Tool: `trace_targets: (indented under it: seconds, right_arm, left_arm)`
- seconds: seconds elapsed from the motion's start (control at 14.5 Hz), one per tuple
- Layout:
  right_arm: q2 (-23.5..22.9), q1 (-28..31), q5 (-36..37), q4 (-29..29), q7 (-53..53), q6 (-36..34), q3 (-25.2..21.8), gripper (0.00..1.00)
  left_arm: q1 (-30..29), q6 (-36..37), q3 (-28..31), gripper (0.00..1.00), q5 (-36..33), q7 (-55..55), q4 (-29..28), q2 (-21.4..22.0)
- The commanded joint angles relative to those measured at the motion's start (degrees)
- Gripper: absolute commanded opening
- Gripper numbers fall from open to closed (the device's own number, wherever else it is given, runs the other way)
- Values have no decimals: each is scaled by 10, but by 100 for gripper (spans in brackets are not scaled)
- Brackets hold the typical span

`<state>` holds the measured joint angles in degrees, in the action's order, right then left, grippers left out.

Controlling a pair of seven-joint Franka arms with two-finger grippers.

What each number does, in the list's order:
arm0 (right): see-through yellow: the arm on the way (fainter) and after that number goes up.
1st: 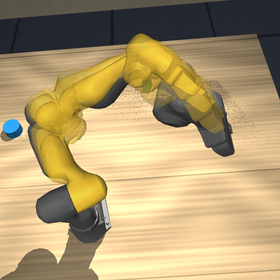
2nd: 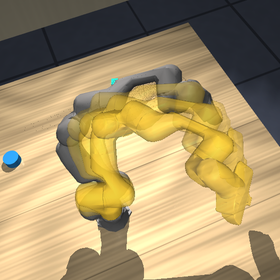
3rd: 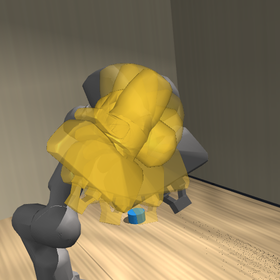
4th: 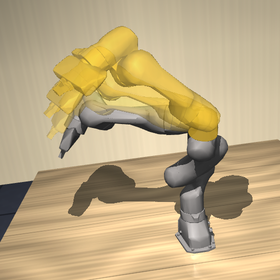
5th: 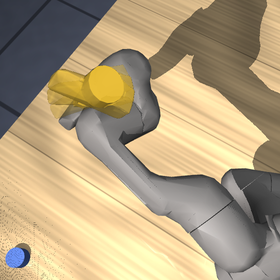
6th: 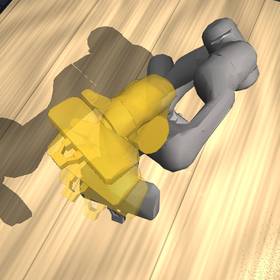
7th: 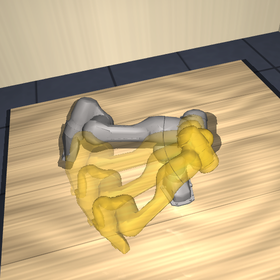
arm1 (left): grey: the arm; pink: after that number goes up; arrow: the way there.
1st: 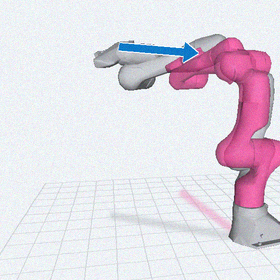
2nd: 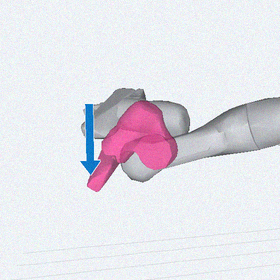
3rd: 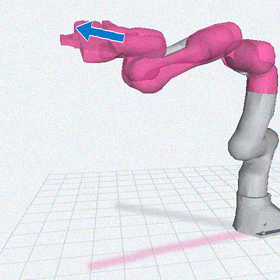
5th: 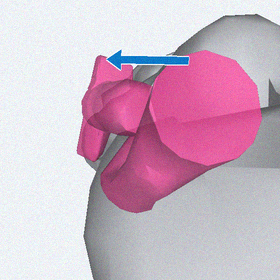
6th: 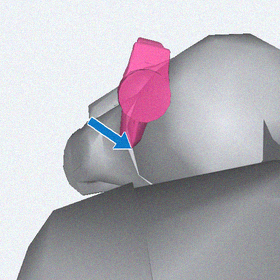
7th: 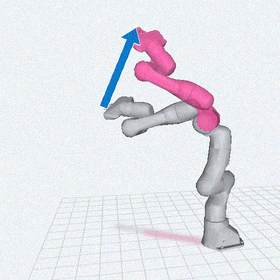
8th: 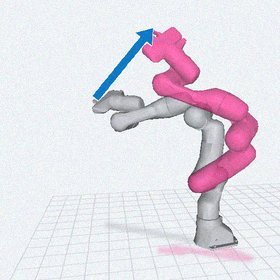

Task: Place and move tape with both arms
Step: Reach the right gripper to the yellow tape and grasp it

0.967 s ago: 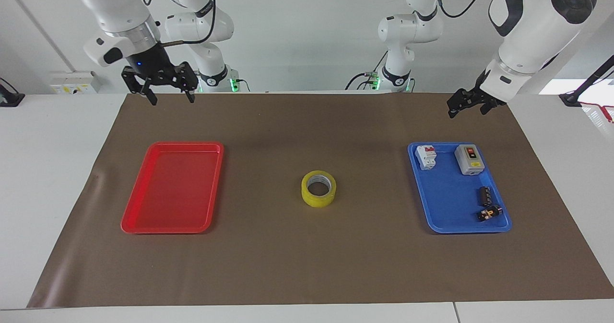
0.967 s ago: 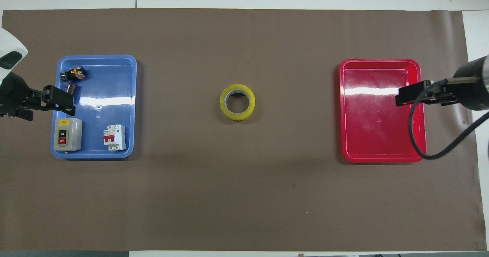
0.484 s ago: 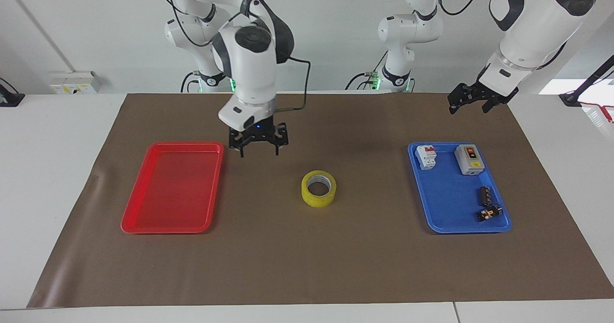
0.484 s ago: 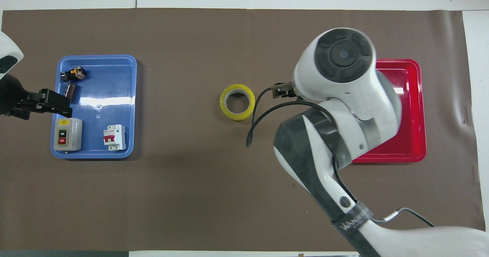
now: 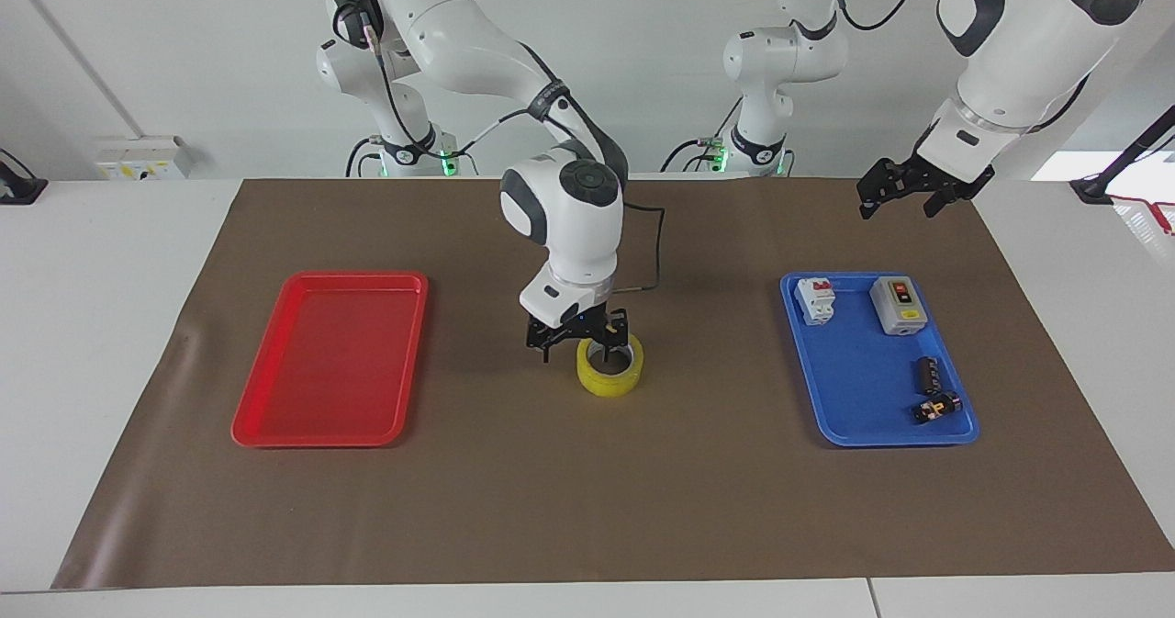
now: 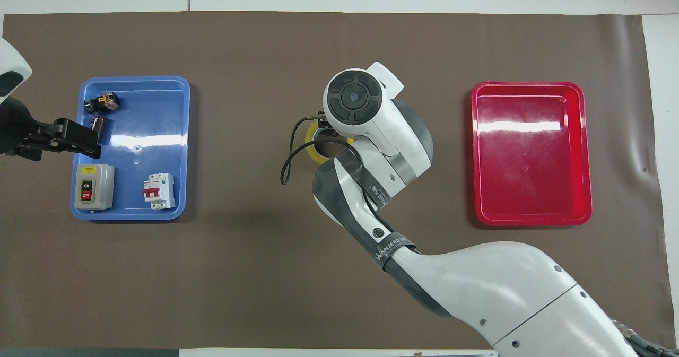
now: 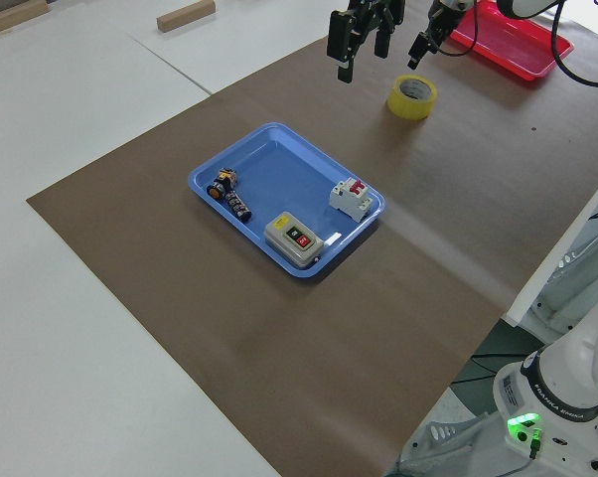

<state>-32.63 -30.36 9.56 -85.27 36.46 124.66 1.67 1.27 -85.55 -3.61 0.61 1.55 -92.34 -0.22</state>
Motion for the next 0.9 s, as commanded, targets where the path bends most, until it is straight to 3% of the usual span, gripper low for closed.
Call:
trace_targets:
  seconds: [0.0,0.48,0.69,0.83]
  right_arm:
    - [5,3,4,-44,-17,51,7,100]
    - [8,3,2,-76,-91,53,27,100]
    - [19,11,2,-136,-117,123,27,100]
    - [19,18,-1,-144,-116,146,28,100]
  left_arm:
    - [6,11,5,100,11,-7,12,-7]
    - [5,-28,4,100,11,-3,4,3]
    - [5,-36,4,100,9,-3,7,4]
    - [4,-35,2,100,8,-7,2,9]
